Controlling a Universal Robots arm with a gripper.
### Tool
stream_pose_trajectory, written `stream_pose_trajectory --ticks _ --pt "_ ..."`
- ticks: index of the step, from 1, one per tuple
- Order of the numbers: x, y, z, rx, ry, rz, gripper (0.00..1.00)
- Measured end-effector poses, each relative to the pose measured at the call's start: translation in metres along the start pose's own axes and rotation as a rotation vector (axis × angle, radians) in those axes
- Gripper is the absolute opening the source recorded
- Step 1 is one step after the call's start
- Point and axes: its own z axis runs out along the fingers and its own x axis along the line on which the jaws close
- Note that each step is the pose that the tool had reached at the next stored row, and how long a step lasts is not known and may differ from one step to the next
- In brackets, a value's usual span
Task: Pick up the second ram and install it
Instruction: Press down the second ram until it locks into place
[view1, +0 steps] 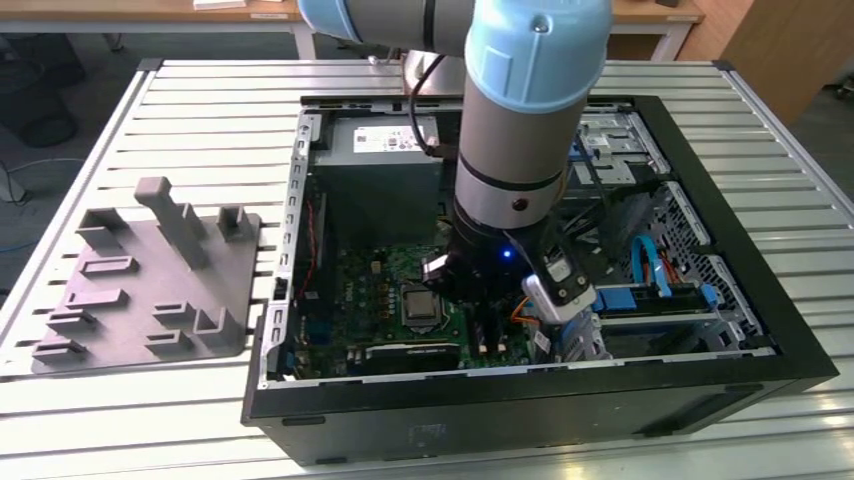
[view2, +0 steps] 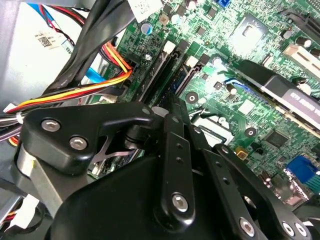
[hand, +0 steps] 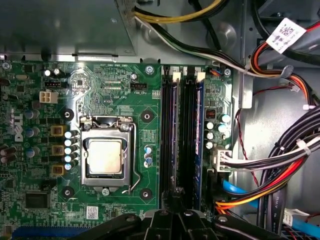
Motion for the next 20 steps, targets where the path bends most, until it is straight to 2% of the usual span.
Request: stream_pose_trajectory --ticks 2,5,12,14,16,20 --pt "-0.0001 -0.0005 -0.007 0.0022 0.0006 0.0 0.1" --pt "-0.0002 0.0003 -0.0091 0.0017 0.0005 0.0 0.1" --pt "-0.0002 0.0298 -0.0101 0.002 0.0006 0.0 0.1" --pt "-0.0005 0.0346 -0.0103 0.002 0.0006 0.0 0.1" --pt "-0.0006 0.0349 -0.0112 0.0024 0.0007 0.0 0.1" --pt "-0.0008 0.0343 -0.0274 0.002 0.0005 0.0 0.1"
